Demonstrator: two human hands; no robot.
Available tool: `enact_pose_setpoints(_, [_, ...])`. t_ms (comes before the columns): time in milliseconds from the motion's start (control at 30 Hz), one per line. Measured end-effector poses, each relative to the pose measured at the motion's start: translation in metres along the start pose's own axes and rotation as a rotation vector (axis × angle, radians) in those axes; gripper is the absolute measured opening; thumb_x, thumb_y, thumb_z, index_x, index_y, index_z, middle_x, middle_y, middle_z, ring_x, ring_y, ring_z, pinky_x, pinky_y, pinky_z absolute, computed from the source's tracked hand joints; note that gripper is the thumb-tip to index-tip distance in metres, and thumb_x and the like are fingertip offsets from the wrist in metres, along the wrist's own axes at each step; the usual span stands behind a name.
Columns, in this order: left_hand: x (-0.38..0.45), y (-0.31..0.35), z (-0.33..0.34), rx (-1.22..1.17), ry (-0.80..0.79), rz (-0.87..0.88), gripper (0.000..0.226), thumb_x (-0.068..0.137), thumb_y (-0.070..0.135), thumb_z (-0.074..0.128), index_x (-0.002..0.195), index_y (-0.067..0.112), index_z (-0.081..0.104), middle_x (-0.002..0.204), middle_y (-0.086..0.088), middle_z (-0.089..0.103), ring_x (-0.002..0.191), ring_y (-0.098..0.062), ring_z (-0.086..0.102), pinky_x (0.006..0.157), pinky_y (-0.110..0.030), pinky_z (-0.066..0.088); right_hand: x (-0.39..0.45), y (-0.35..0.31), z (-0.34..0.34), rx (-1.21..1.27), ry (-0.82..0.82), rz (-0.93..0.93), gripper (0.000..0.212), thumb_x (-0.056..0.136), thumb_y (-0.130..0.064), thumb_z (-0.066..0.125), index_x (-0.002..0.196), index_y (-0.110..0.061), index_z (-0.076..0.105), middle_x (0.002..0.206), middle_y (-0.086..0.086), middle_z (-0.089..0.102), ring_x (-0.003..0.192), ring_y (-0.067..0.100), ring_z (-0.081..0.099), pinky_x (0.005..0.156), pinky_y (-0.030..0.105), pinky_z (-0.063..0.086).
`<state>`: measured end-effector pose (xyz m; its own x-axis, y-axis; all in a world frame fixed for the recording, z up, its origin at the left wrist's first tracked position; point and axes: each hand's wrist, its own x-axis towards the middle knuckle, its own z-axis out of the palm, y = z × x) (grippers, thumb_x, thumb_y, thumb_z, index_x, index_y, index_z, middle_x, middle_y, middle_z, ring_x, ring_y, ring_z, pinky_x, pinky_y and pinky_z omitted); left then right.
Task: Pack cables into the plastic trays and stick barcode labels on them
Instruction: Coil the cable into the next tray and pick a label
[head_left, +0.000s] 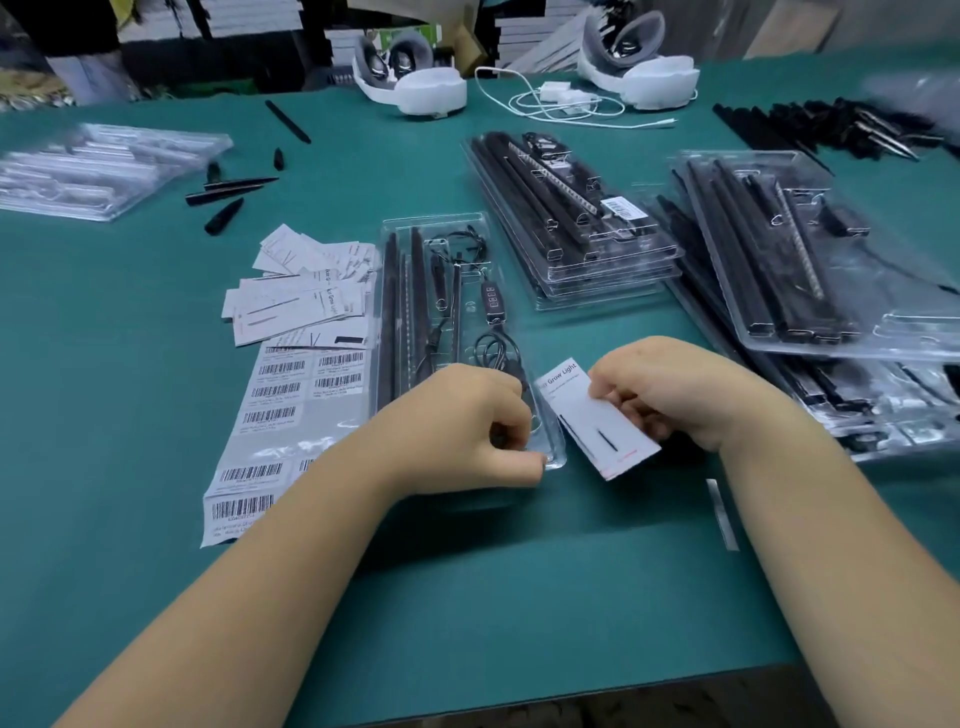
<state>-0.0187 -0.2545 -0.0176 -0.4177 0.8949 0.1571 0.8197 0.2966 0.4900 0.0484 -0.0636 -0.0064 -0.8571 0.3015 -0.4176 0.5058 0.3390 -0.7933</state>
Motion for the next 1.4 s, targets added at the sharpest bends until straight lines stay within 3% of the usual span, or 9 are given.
enact_pose_setpoints(133, [0.000, -0.005, -0.006, -0.226, -0.086, -0.082, 0.026, 0.073, 0.028, 0.070, 0.053, 0.025, 0.054, 0.060, 0.011, 0.048, 0.056, -0.004, 0.045, 0.055, -0.013, 0.033, -0.001, -0.003, -0.005, -0.163, 0.084, -0.029, 0.019, 0.074, -0.015, 0.053, 0.058, -0.017, 0.044, 0.055, -0.001, 0.036, 0.049, 0.017, 0.027, 0.049, 0.028, 0.021])
enact_pose_setpoints(267, [-0.001, -0.011, -0.015, -0.423, -0.087, -0.127, 0.029, 0.071, 0.039, 0.070, 0.054, 0.022, 0.053, 0.059, -0.003, 0.045, 0.056, -0.012, 0.041, 0.054, -0.023, 0.035, -0.004, -0.006, -0.006, -0.364, -0.030, -0.114, 0.033, 0.076, -0.012, 0.048, 0.046, -0.018, 0.035, 0.044, -0.009, 0.033, 0.045, 0.014, 0.024, 0.045, 0.026, 0.021])
enact_pose_setpoints(467, [0.000, -0.011, -0.016, -0.438, -0.122, -0.148, 0.030, 0.069, 0.043, 0.068, 0.054, 0.022, 0.054, 0.064, -0.016, 0.046, 0.057, -0.018, 0.041, 0.055, -0.031, 0.034, -0.011, -0.005, -0.014, -0.392, -0.123, -0.109, 0.022, 0.076, -0.010, 0.045, 0.054, -0.013, 0.040, 0.047, -0.005, 0.034, 0.044, 0.014, 0.024, 0.037, 0.018, 0.021])
enact_pose_setpoints(667, [0.000, -0.011, -0.017, -0.449, -0.132, -0.143, 0.030, 0.068, 0.044, 0.068, 0.054, 0.023, 0.053, 0.064, -0.017, 0.046, 0.056, -0.016, 0.040, 0.055, -0.030, 0.034, -0.004, -0.001, -0.010, -0.138, 0.119, -0.092, 0.024, 0.077, -0.013, 0.049, 0.055, -0.018, 0.039, 0.054, -0.003, 0.031, 0.051, 0.016, 0.023, 0.050, 0.030, 0.019])
enact_pose_setpoints(733, [-0.001, -0.012, -0.018, -0.456, -0.133, -0.143, 0.029, 0.068, 0.044, 0.069, 0.053, 0.024, 0.054, 0.062, -0.011, 0.045, 0.055, -0.014, 0.040, 0.055, -0.027, 0.035, 0.000, 0.000, -0.006, -0.003, 0.180, -0.084, 0.028, 0.078, -0.012, 0.051, 0.053, -0.019, 0.042, 0.051, -0.005, 0.035, 0.048, 0.015, 0.027, 0.049, 0.026, 0.020])
enact_pose_setpoints(867, [0.000, -0.014, -0.018, -0.482, -0.129, -0.141, 0.030, 0.068, 0.043, 0.070, 0.054, 0.022, 0.055, 0.060, -0.006, 0.045, 0.054, -0.012, 0.040, 0.053, -0.024, 0.035, 0.002, 0.000, 0.009, 0.052, -0.045, -0.126, 0.016, 0.087, -0.005, 0.051, 0.072, -0.011, 0.052, 0.045, -0.007, 0.033, 0.038, 0.007, 0.025, 0.038, 0.017, 0.018])
enact_pose_setpoints(1067, [-0.001, -0.015, -0.021, -0.512, -0.122, -0.148, 0.029, 0.069, 0.043, 0.070, 0.054, 0.024, 0.055, 0.064, -0.018, 0.044, 0.055, -0.016, 0.039, 0.055, -0.029, 0.034, 0.003, 0.004, 0.007, 0.099, -0.108, -0.183, 0.020, 0.090, -0.001, 0.052, 0.089, -0.010, 0.070, 0.049, -0.002, 0.048, 0.038, 0.006, 0.033, 0.035, 0.017, 0.026])
enact_pose_setpoints(1233, [-0.001, -0.015, -0.021, -0.521, -0.117, -0.159, 0.032, 0.068, 0.043, 0.070, 0.055, 0.018, 0.054, 0.066, -0.022, 0.044, 0.055, -0.017, 0.038, 0.055, -0.029, 0.033, 0.003, 0.005, 0.006, 0.033, -0.058, -0.170, 0.022, 0.088, -0.002, 0.056, 0.087, -0.018, 0.071, 0.057, -0.002, 0.063, 0.042, 0.009, 0.047, 0.041, 0.020, 0.032])
enact_pose_setpoints(1400, [0.000, -0.016, -0.021, -0.503, -0.136, -0.156, 0.033, 0.068, 0.042, 0.070, 0.057, 0.015, 0.055, 0.064, -0.017, 0.045, 0.056, -0.015, 0.040, 0.055, -0.025, 0.035, 0.012, 0.006, 0.015, 0.124, 0.051, -0.280, 0.023, 0.086, -0.013, 0.066, 0.107, -0.021, 0.067, 0.061, -0.004, 0.062, 0.050, 0.008, 0.047, 0.050, 0.023, 0.041])
